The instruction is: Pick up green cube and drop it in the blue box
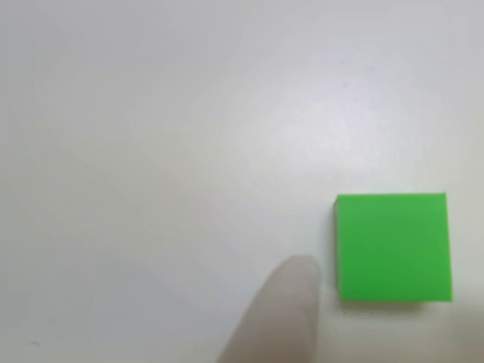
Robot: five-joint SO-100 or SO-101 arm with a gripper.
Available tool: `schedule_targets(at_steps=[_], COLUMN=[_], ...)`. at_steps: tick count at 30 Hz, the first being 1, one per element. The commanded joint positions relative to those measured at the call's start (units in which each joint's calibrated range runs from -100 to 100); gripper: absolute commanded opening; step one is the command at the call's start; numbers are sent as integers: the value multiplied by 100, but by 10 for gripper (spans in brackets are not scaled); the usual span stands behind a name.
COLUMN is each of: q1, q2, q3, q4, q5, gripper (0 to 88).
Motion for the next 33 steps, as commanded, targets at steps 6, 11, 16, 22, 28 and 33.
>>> schedule_targets(at_steps=[6,11,16,22,28,33], q1=[83,98,98,98,98,98], q2=[813,1064,1290,1566,1708,1691], q3=[-1239,-1401,-1598,-1733,-1733,-1688], q4=[3,-13,-13,-13,-5,3], q5=[20,20,20,20,20,20], gripper=[284,284,284,284,284,284])
